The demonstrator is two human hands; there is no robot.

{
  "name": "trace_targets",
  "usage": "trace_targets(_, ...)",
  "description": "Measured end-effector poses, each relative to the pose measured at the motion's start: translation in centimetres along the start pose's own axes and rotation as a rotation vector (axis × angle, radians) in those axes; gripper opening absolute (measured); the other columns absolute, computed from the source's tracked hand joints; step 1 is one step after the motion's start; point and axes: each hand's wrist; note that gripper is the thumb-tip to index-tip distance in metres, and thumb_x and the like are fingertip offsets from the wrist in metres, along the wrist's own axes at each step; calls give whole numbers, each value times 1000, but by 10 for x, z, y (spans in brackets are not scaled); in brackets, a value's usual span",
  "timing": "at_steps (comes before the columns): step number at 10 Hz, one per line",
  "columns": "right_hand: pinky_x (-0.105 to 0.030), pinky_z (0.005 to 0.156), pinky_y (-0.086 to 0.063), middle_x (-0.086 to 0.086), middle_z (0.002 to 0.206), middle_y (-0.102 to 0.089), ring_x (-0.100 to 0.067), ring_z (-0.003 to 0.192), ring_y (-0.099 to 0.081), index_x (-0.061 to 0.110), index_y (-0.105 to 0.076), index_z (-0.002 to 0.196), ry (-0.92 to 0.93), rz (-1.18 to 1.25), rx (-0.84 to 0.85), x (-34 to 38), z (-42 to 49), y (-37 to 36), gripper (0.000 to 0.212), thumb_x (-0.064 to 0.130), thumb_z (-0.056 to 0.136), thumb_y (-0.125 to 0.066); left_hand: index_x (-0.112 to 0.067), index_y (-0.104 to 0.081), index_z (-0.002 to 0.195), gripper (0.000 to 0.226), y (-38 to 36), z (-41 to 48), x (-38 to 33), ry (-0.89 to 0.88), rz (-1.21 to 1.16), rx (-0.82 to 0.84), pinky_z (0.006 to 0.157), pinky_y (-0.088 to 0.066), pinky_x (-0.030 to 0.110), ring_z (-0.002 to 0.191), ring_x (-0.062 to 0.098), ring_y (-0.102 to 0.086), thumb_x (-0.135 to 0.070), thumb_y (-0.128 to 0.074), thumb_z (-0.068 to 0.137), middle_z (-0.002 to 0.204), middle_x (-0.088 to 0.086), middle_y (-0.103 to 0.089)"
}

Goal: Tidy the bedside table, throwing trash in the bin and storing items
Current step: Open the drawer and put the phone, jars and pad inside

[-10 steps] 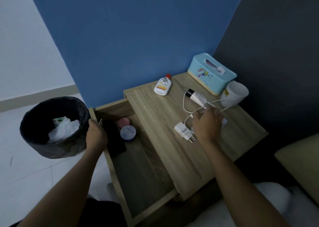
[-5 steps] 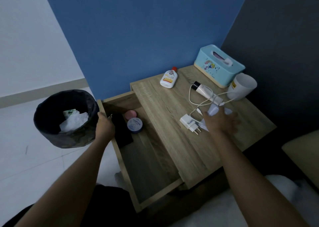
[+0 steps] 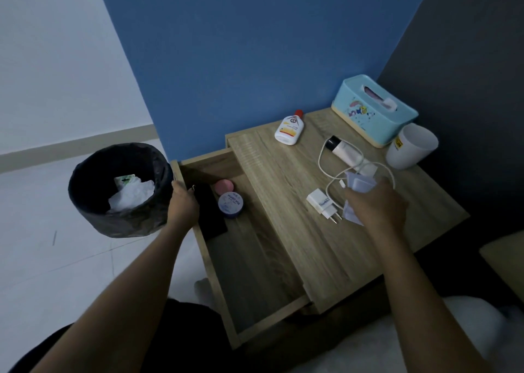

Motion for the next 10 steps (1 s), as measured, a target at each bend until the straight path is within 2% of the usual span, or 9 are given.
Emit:
trace_targets(2, -29, 68, -51, 4, 113, -59, -16, 96, -59, 25, -47, 128, 320, 198, 130, 62, -69, -4, 59, 42, 76, -70, -5, -15, 145, 54, 0, 2, 1, 3, -23, 2, 90, -52, 51, 109, 38, -59, -22, -38, 100, 127, 25, -54)
trace_targets(3, -35, 81, -54, -3, 130, -51, -24, 114, -53, 29, -32, 142, 453, 106, 257, 81, -106, -38, 74, 47, 78, -64, -6, -12, 147, 55, -1, 3, 2, 1, -15, -2, 92, -51, 51, 111, 38, -59, -21, -37, 100, 130, 25, -53)
trace_targets(4, -39, 97, -44, -4, 147, -34, -26, 130, -36, 29, -21, 149, 524, 54, 427, 83, -138, -70, 80, 45, 82, -62, -5, -13, 147, 56, -2, 6, 5, -3, -3, -18, 91, -51, 52, 110, 38, -59, -24, -37, 100, 129, 25, -54)
trace_targets(5, -49, 110, -29, -12, 152, -28, -34, 138, -27, 22, -26, 148, 594, -12, 538, 77, -161, -102, 75, 41, 84, -61, 1, -11, 146, 56, -2, 6, 9, -44, 46, -15, 97, -48, 50, 118, 41, -54, -20, -36, 100, 135, 29, -48)
trace_targets(6, -52, 114, -20, -18, 155, -21, -41, 141, -20, 16, -25, 148, 524, -52, 624, 69, -165, -137, 77, 38, 85, -62, 4, -10, 146, 56, -2, 6, 10, -75, 85, -9, 99, -44, 49, 124, 42, -49, -20, -33, 101, 140, 30, -42)
trace_targets(7, -50, 115, -19, -19, 156, -16, -39, 143, -17, 12, -19, 150, 427, -109, 691, 63, -167, -158, 81, 38, 86, -62, 0, -13, 144, 55, -3, 8, 15, -73, 46, -6, 96, -47, 54, 119, 43, -53, -27, -33, 100, 136, 30, -47)
trace_targets(8, -49, 117, -19, -22, 156, -15, -39, 144, -16, 7, -21, 149, 437, -157, 708, 50, -164, -182, 74, 28, 89, -59, -5, -14, 144, 55, -4, 10, 17, -51, 16, -7, 93, -49, 55, 115, 42, -55, -34, -32, 100, 135, 28, -49)
trace_targets(9, -46, 115, -26, -21, 154, -22, -38, 141, -25, 3, -27, 146, 530, -263, 782, 45, -170, -194, 72, 28, 88, -61, -6, -13, 145, 56, -4, 11, 18, -48, 15, -9, 96, -47, 54, 118, 41, -54, -34, -31, 100, 138, 26, -47)
trace_targets(10, -27, 89, -50, -21, 118, -64, -27, 105, -65, -4, -64, 114, 430, -191, 712, 46, -167, -210, 65, 33, 65, -84, -5, -15, 143, 54, -5, 10, 20, -62, 19, -19, 95, -48, 55, 117, 41, -54, -34, -31, 100, 137, 26, -47)
Point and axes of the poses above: each hand's wrist, its own z-axis towards the middle knuckle, its own y-axis out of the back of the hand, x = y × z
